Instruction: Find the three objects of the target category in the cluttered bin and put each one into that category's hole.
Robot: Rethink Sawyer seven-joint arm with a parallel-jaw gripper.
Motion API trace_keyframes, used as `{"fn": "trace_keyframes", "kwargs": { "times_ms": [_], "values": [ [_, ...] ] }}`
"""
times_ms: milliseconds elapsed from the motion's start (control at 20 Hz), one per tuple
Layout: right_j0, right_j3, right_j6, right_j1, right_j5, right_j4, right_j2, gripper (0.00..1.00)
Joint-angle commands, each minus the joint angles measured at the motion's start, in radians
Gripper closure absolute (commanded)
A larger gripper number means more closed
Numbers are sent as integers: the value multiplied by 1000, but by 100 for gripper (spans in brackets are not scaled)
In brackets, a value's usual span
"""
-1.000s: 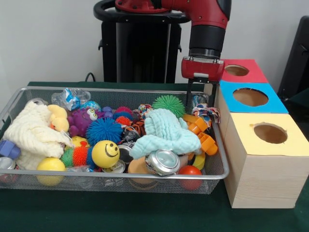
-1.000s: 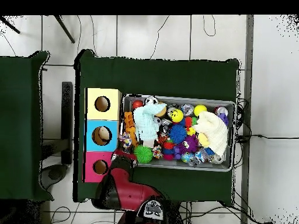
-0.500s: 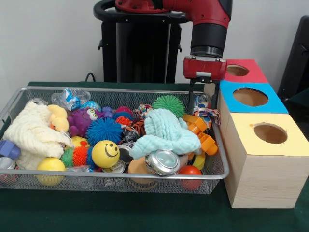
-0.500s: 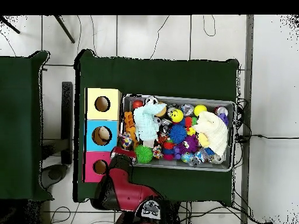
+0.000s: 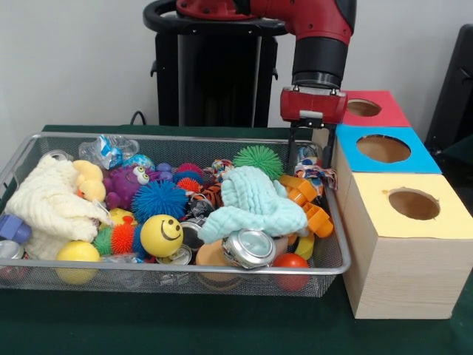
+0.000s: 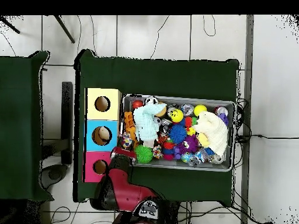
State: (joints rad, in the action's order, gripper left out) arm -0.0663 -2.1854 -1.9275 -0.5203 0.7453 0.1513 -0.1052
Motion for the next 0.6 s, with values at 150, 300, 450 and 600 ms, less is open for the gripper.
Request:
{"fn": "trace_keyframes", "kwargs": {
  "times_ms": [150, 300, 450, 600],
  "values": [
    [6, 171, -151, 26, 25, 74, 9, 0],
    [25, 177, -126, 21, -46, 39, 23, 0],
    [33, 169, -135, 16, -60, 26, 35, 0],
    [24, 163, -161, 23, -30, 45, 39, 0]
  ]
}}
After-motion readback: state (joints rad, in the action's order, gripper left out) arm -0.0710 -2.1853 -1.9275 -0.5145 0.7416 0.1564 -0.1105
